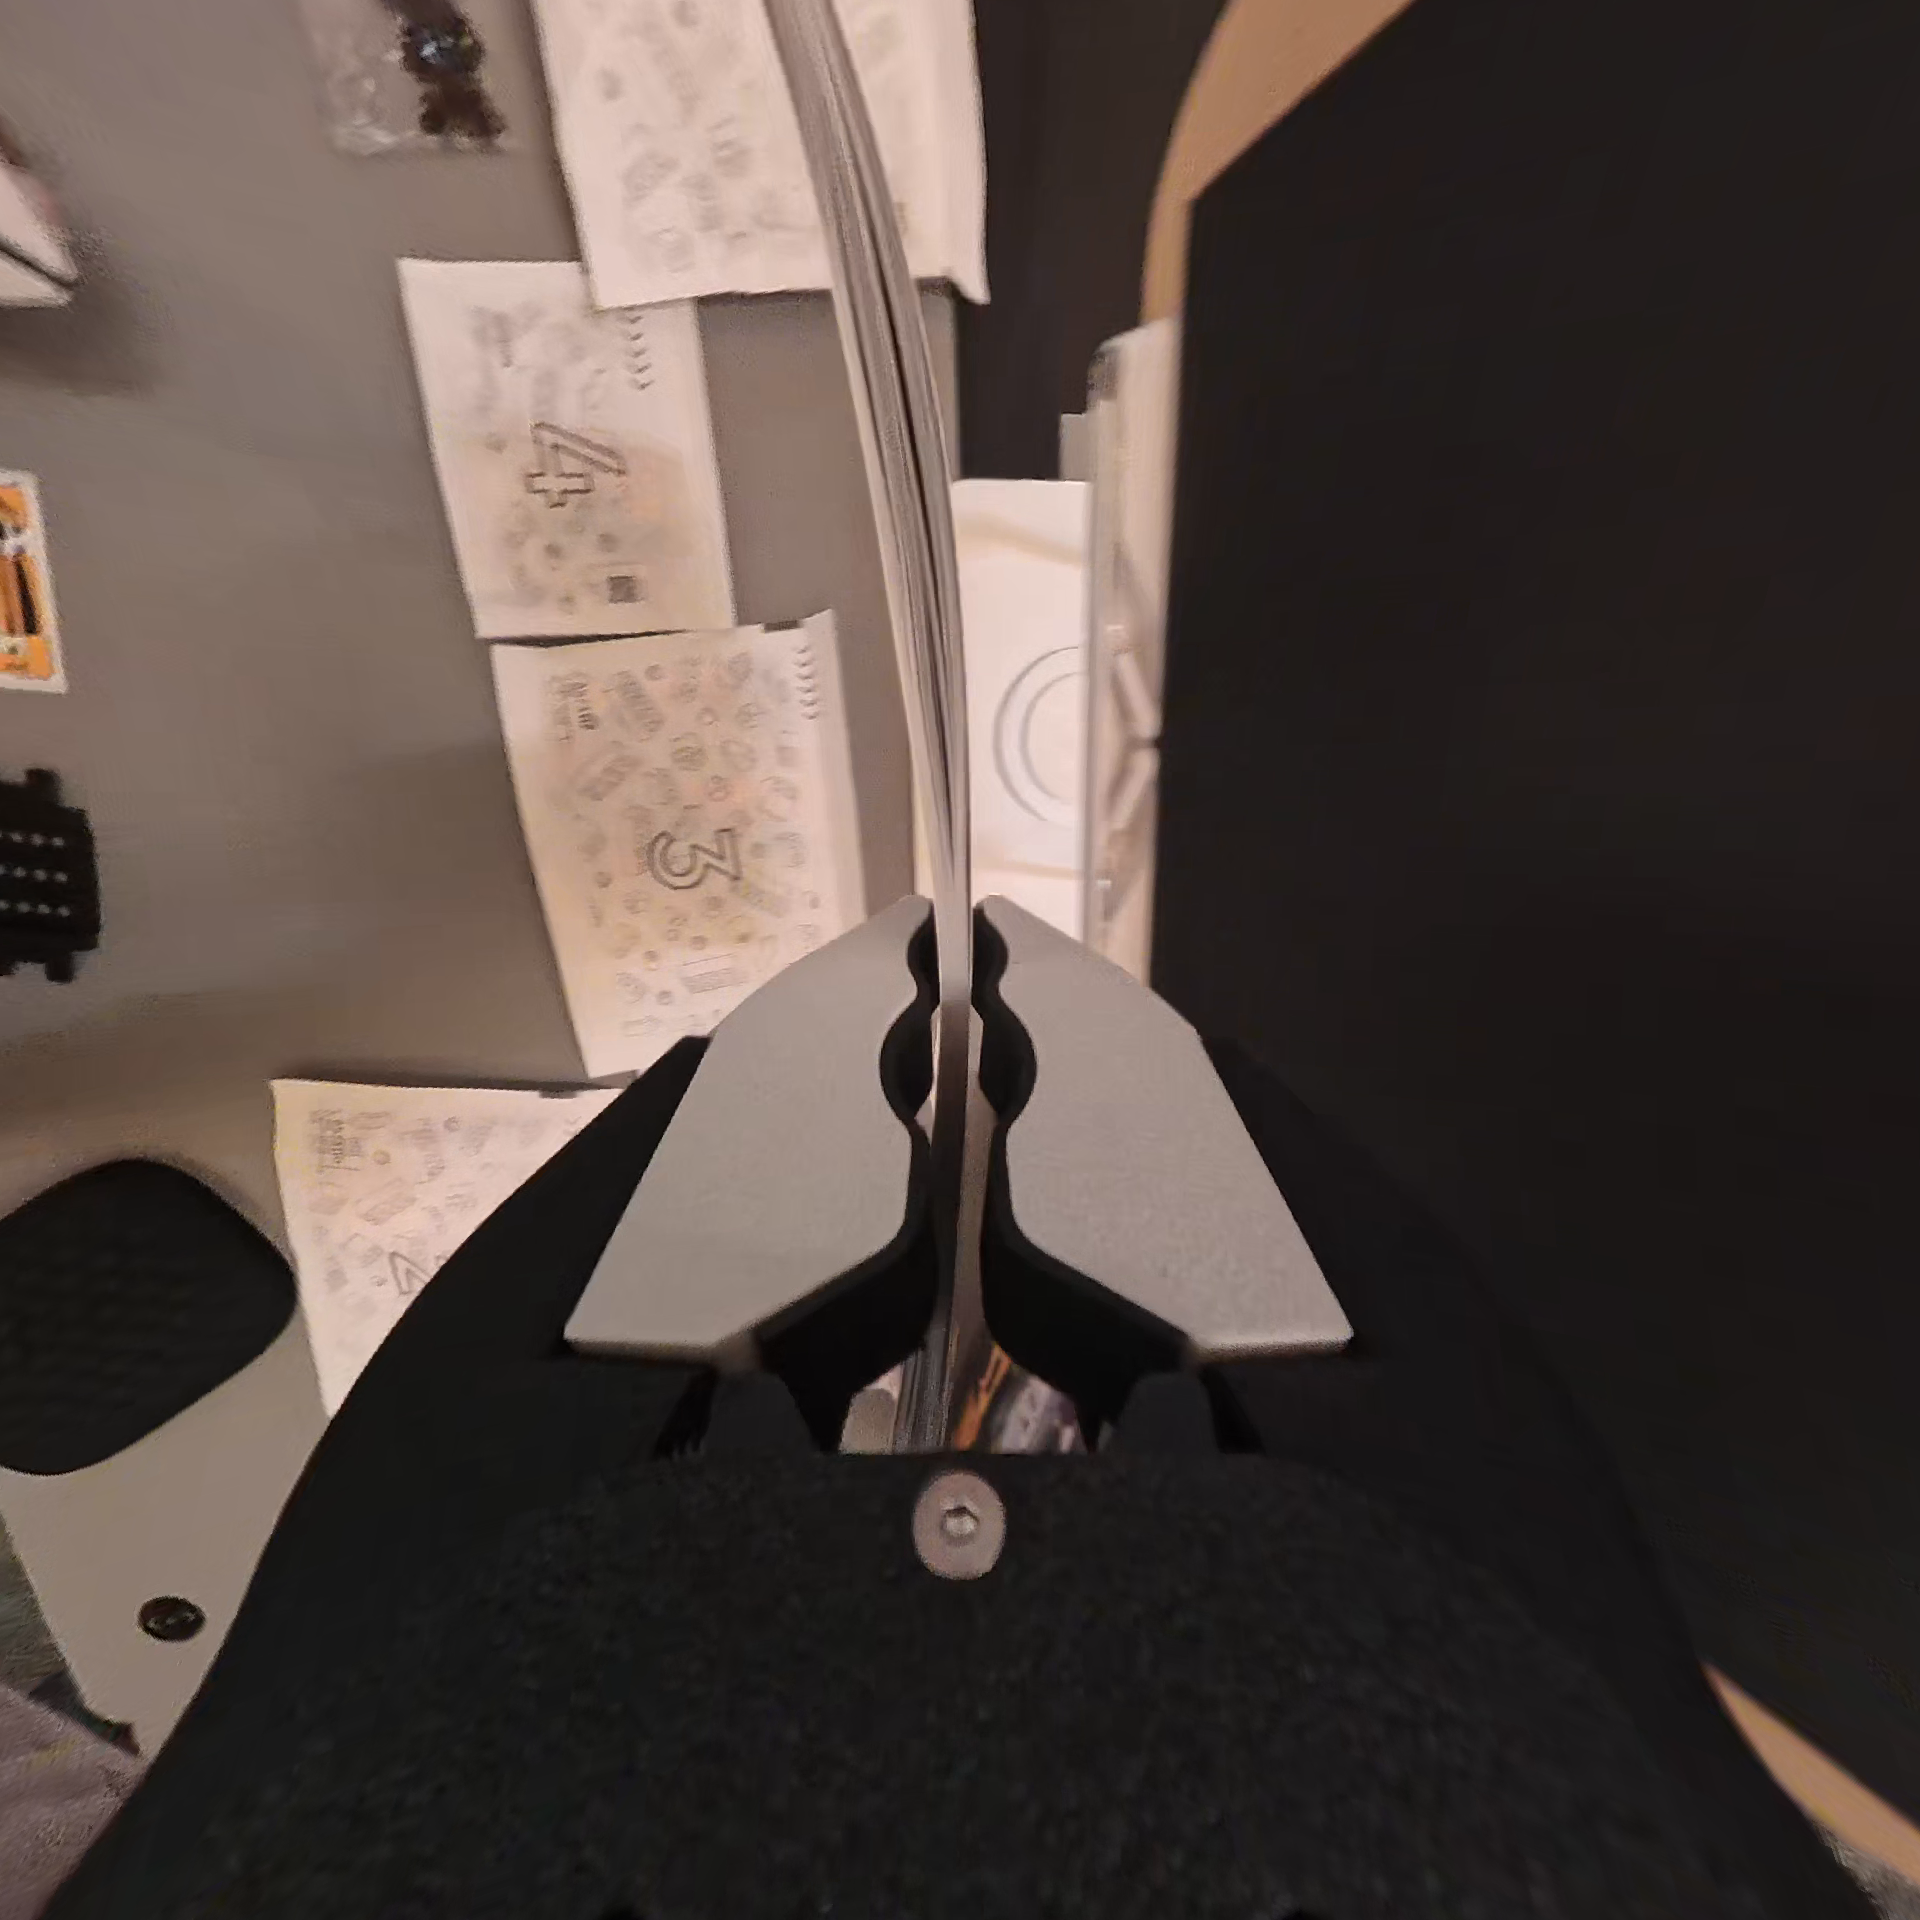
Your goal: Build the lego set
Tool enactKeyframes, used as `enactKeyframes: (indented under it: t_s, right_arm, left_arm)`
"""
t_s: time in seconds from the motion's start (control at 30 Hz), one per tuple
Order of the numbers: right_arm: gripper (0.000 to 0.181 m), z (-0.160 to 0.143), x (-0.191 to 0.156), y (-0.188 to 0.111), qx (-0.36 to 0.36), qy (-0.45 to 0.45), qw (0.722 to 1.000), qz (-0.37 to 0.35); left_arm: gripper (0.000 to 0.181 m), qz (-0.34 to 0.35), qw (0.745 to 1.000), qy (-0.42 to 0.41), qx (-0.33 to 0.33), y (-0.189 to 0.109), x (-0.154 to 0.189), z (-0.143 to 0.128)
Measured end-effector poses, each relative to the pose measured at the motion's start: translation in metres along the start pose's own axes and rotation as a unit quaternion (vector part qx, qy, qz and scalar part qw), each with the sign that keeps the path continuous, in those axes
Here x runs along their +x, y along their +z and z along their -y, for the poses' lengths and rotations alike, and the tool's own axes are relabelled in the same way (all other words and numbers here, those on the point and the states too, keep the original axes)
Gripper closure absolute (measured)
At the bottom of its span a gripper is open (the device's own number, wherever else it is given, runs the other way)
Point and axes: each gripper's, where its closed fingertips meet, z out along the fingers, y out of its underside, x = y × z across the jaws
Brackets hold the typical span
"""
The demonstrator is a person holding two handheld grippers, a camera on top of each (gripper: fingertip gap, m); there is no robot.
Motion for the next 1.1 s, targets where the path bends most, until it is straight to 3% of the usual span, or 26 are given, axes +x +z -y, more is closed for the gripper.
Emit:
enactKeyframes:
  t_s: [0.23,0.47,0.67,0.77,0.93,1.1]
  right_arm:
    - [0.177,0.005,0.066,0.009,-0.031,0.035,0.999,-0.001]
    - [0.173,0.0,0.089,0.025,-0.039,0.03,0.998,-0.046]
    - [0.158,0.009,0.096,0.006,-0.021,0.015,0.995,-0.101]
    - [0.141,0.017,0.101,-0.018,0.028,0.021,0.988,-0.148]
    - [0.143,0.022,0.083,-0.037,0.141,0.013,0.959,-0.245]
    - [0.145,0.013,0.022,-0.032,0.325,0.074,0.888,-0.316]
  left_arm:
    - [0.181,0.006,1.0,-0.016,-0.019,-0.003,-0.005,-0.013]
    - [0.181,-0.002,0.999,-0.027,-0.029,0.002,-0.008,-0.023]
    - [0.181,-0.011,0.999,-0.02,-0.036,0.005,-0.002,-0.026]
    - [0.181,-0.011,0.999,-0.017,-0.034,0.004,-0.001,-0.025]
    - [0.181,-0.014,0.999,-0.015,-0.029,0.002,0.002,-0.022]
    - [0.181,-0.002,1.0,-0.016,-0.013,-0.002,0.002,-0.014]
